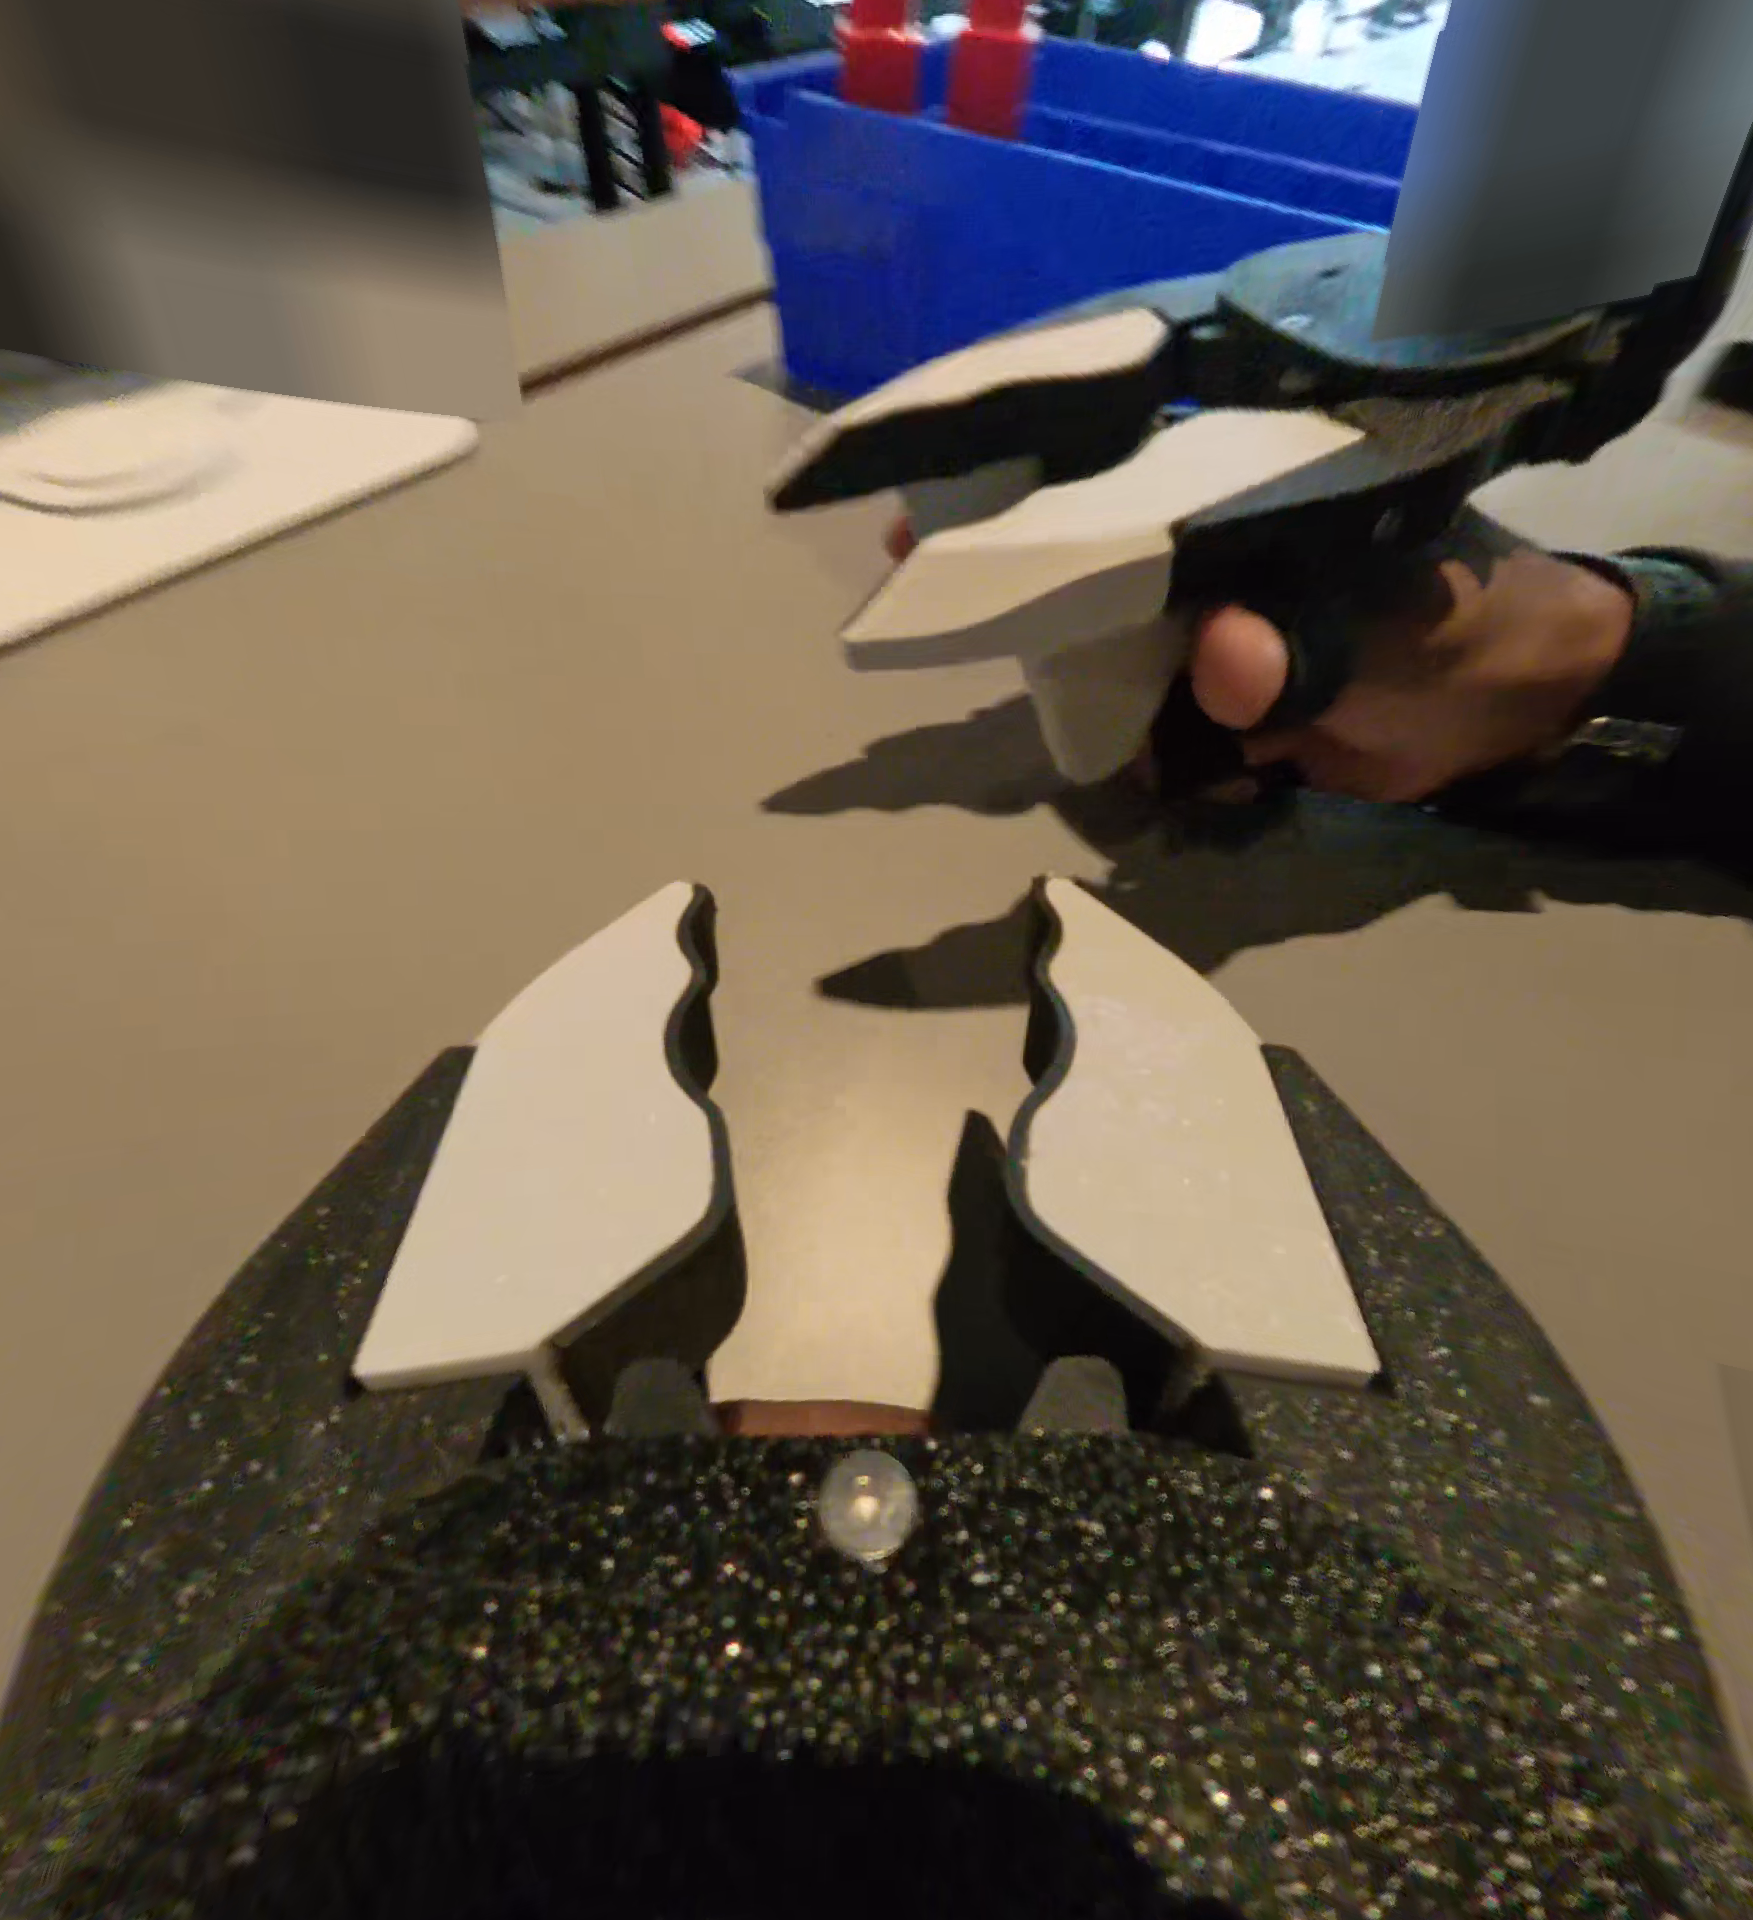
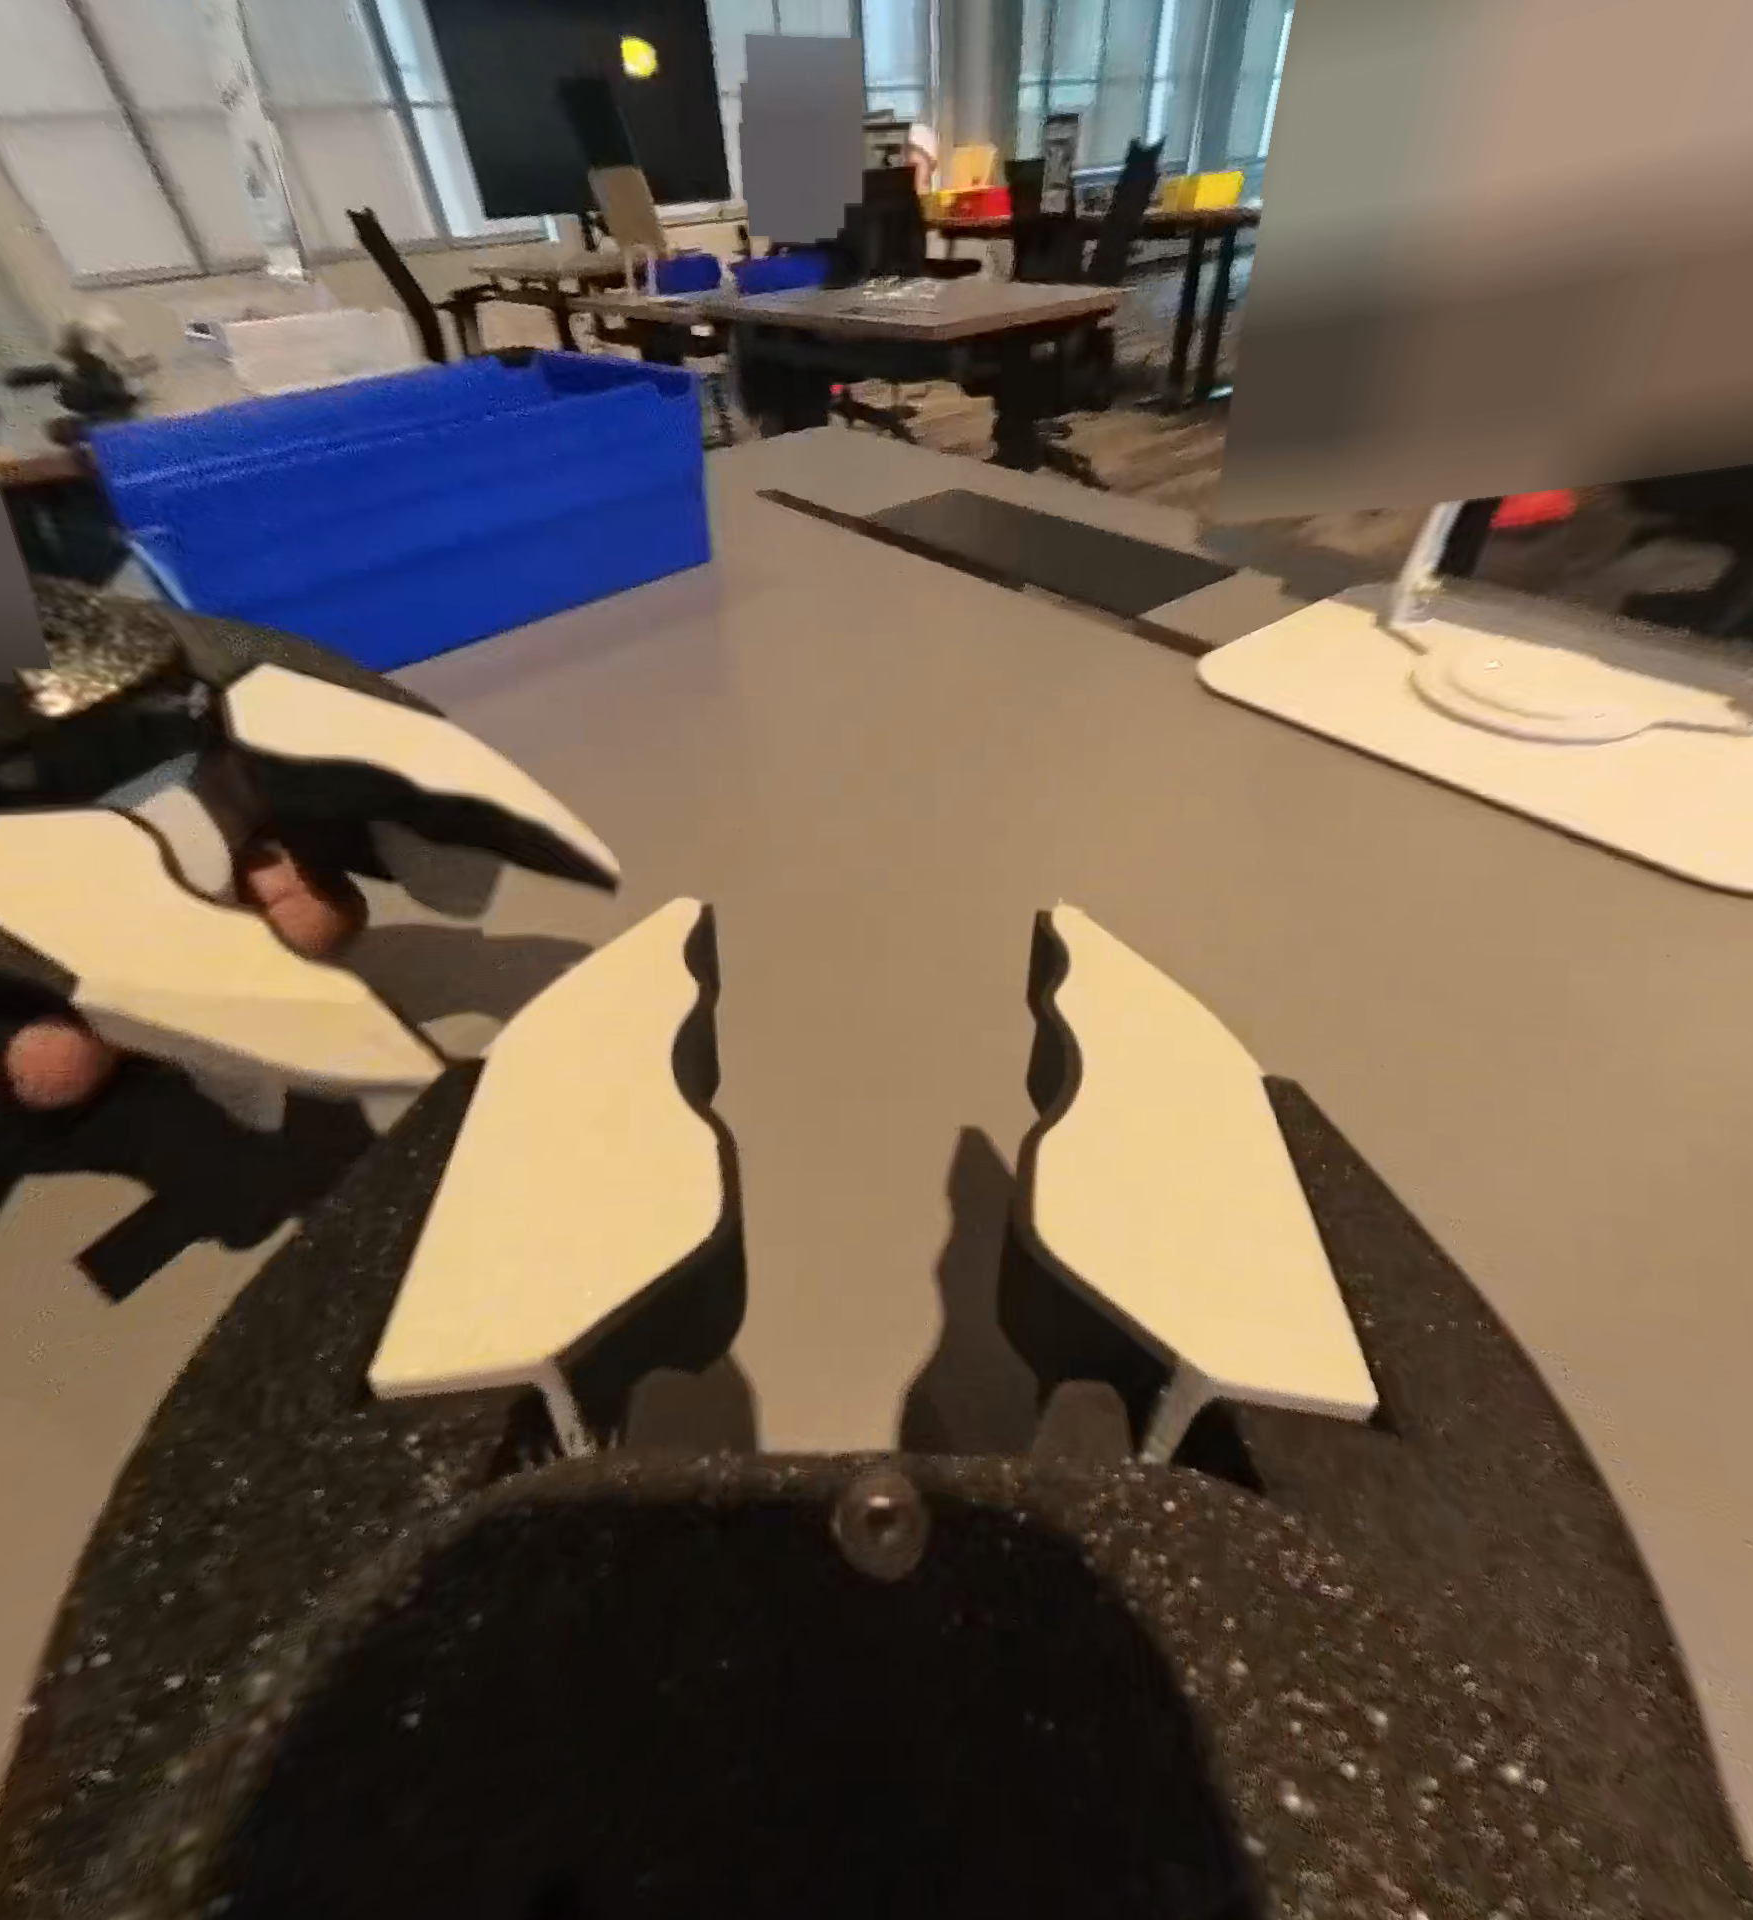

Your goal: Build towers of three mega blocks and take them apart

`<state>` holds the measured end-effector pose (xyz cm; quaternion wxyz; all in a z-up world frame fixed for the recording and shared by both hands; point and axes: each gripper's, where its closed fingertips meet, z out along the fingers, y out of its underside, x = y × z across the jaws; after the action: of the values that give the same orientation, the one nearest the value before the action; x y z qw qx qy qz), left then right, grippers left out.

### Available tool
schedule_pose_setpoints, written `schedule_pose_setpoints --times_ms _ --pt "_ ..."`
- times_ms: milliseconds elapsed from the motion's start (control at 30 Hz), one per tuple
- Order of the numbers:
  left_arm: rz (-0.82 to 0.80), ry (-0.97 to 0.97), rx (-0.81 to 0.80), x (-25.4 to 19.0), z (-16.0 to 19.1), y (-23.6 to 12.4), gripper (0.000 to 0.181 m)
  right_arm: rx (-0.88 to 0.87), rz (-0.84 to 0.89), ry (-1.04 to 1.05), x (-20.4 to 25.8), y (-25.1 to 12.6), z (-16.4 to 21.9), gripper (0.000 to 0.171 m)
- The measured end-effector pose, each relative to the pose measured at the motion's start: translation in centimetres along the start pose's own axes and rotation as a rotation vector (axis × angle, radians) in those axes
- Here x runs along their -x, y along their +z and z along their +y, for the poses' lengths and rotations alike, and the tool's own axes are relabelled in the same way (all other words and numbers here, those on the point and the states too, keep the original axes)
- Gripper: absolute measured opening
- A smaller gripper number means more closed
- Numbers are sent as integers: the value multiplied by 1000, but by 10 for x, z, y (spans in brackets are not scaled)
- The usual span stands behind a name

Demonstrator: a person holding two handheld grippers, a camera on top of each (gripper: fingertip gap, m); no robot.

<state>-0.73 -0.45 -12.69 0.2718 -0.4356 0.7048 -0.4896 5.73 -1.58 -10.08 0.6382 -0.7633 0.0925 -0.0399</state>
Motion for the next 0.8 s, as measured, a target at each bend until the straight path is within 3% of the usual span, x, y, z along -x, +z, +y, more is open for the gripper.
schedule_pose_setpoints --times_ms 133,300,400,467,533,600,700,800 --pt "-152 17 -86 25 -10 -41 61 -22 -37 96 -6 -5 -1 55" --pt "-379 23 -101 66 -52 -135 61 -10 -45 70 -2 -4 0 53" --pt "-558 124 -4 108 -79 -209 60 -4 -47 50 0 -4 0 53" --pt "-701 182 158 149 -79 -259 55 2 -53 45 2 -3 1 53" --pt "-864 168 364 204 -61 -307 56 8 -56 42 3 -3 2 53" --pt "-883 35 582 256 -18 -336 62 13 -62 39 4 -2 2 53" --pt "-773 -185 819 305 55 -350 65 16 -69 37 5 -2 2 52" --pt "-742 -287 884 328 96 -350 67 19 -77 44 5 -2 3 52"
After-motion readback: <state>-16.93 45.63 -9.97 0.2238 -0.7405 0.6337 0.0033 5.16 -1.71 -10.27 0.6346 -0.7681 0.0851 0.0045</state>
